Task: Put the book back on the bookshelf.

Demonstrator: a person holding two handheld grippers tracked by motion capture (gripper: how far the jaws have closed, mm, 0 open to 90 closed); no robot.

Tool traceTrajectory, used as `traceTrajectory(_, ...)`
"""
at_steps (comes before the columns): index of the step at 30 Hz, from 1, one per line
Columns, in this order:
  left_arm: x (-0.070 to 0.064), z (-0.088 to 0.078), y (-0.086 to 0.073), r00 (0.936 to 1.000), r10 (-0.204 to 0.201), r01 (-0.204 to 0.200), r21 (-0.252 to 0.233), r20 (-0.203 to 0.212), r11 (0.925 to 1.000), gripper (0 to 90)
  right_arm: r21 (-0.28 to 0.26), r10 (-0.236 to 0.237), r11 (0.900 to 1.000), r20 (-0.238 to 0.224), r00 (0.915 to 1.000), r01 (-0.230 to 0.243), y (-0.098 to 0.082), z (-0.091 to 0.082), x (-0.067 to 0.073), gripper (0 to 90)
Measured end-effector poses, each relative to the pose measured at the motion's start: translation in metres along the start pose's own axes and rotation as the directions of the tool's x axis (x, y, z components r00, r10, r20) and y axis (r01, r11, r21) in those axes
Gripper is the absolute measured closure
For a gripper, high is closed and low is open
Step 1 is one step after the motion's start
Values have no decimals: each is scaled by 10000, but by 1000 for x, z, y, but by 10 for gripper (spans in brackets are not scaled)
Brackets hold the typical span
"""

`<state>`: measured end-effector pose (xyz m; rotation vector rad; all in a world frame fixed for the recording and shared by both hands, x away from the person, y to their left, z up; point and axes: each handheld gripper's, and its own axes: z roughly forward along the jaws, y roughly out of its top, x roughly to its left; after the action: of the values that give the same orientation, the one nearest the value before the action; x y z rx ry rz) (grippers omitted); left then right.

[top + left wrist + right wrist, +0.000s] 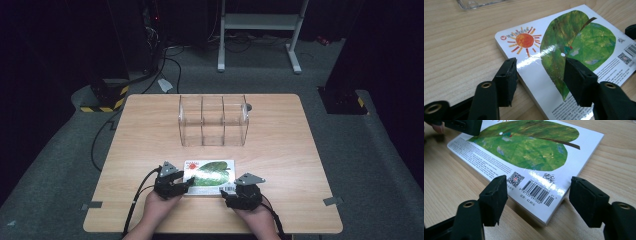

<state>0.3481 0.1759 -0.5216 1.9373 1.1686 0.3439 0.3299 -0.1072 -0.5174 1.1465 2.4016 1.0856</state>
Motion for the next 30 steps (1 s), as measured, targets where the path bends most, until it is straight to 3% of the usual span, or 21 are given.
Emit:
traceTrajectory(2, 0, 1, 0, 10000, -61, 61, 38, 11, 10000, 413, 227, -316, 9993, 145, 9994, 313, 0, 3, 2, 239)
traceTrajectory(10, 1, 1, 0, 10000, -40, 40, -68, -81, 10000, 446, 389, -163, 9991, 219, 9996, 154, 0, 5, 4, 213)
traceTrajectory(12, 0, 0, 0, 9999, -75, 75, -84, -79, 9999, 453, 288, -449, 9986, 311, 9985, 440, 0, 7, 5, 190)
traceTrajectory(16, -1, -3, 2, 9999, -2, -2, -233, -159, 9997, 467, 416, -477, 9981, 466, 9978, 458, -1, 8, 8, 177)
traceTrajectory(22, 0, -12, 6, 10000, -34, 39, -916, 54, 9958, 483, 502, -278, 9984, 361, 9990, 260, 0, 9, 9, 146)
traceTrajectory(25, 0, -17, 7, 9999, -31, 52, -1253, 163, 9921, 492, 511, -426, 9979, 407, 9983, 405, 0, 10, 9, 141)
traceTrajectory(30, -7, -27, 10, 9992, 366, -336, -1809, 134, 9829, 492, 522, -365, 9981, 517, 9980, 338, 0, 10, 11, 142)
